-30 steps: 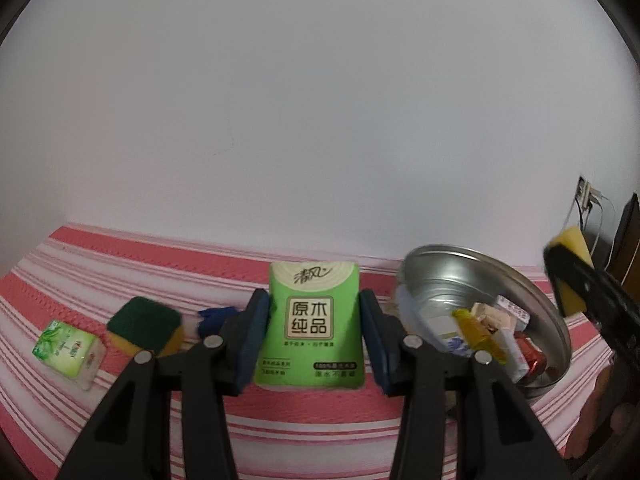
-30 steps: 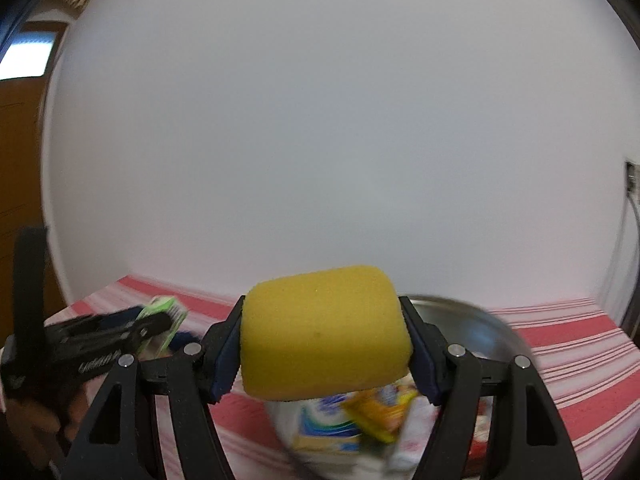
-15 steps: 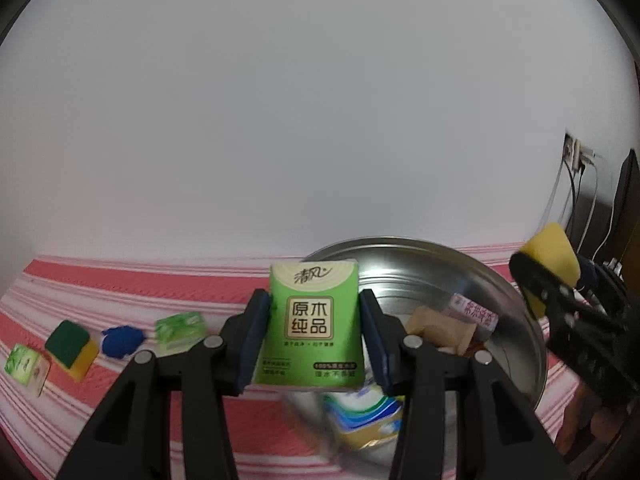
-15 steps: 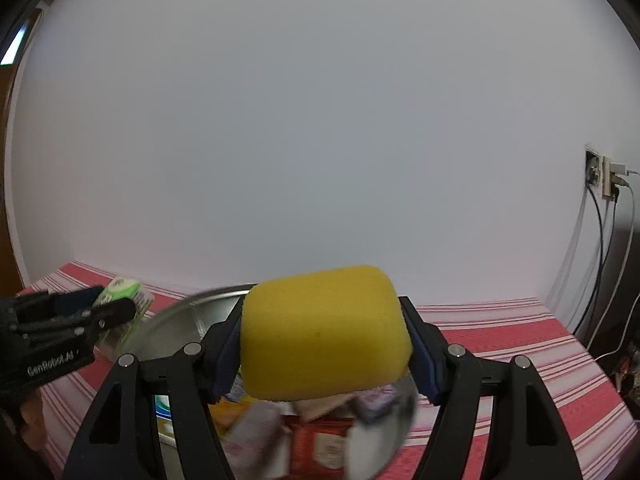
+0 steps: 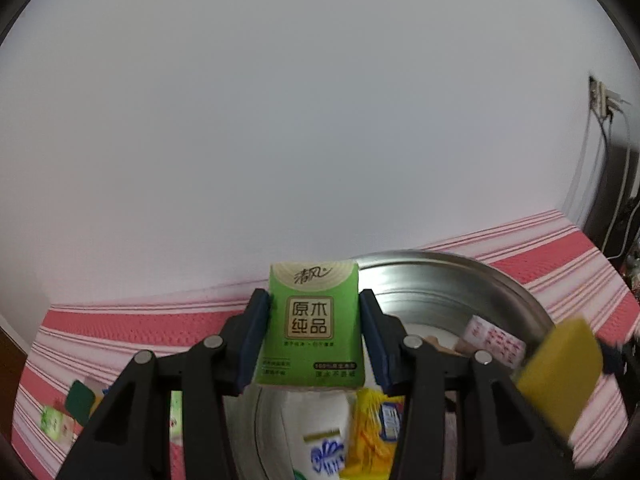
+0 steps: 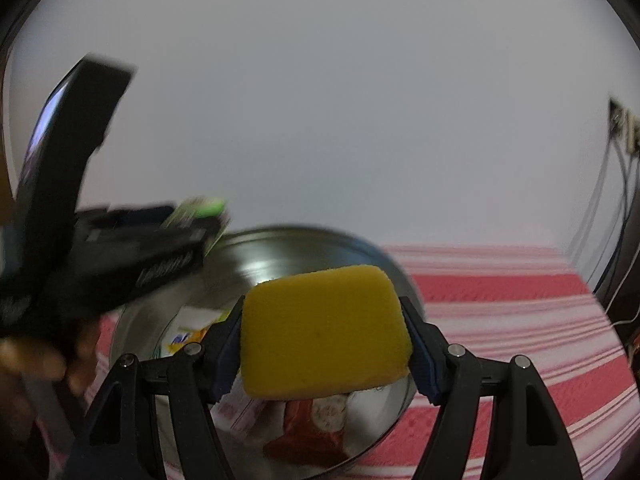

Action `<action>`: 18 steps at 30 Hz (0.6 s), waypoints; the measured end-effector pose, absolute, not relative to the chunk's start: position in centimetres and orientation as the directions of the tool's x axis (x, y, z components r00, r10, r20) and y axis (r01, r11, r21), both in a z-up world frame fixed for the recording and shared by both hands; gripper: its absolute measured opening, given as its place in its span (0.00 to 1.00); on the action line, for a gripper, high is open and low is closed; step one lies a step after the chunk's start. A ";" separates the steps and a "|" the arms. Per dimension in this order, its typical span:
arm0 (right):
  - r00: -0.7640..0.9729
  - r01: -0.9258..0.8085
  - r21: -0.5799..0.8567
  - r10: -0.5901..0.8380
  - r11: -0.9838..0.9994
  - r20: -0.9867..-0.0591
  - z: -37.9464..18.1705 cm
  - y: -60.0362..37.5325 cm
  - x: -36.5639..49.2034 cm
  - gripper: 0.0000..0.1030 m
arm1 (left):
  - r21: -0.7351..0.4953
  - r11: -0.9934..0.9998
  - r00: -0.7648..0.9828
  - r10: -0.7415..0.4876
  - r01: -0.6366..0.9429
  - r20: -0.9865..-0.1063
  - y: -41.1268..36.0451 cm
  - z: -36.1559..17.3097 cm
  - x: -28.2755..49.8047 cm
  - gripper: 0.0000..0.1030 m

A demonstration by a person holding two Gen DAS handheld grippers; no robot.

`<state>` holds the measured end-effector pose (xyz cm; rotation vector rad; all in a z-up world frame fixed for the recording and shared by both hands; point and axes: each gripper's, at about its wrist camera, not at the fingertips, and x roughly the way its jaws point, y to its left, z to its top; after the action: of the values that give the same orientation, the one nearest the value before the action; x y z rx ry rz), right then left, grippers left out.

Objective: Organize objects
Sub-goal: 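Carry the tissue pack over the tin with left while right carries the sponge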

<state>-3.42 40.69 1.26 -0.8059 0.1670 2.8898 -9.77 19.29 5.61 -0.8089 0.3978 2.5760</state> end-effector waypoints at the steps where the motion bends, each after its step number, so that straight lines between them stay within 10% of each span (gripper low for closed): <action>1: -0.842 -0.158 0.075 0.094 -0.985 -0.531 1.1 40.8 -3.4 0.70 | 0.155 -0.875 -0.745 0.283 -0.458 -0.603 19.5 5.7 -10.3 0.44; 18: -0.792 -0.069 0.084 0.004 -0.994 -0.611 0.0 37.4 -4.1 0.70 | 0.263 -0.845 -0.689 0.159 -0.465 -0.707 21.0 3.6 -13.3 0.44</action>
<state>-4.06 37.44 0.01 -1.0000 0.1579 2.9331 -13.27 21.00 3.61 -1.0016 0.6129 2.5312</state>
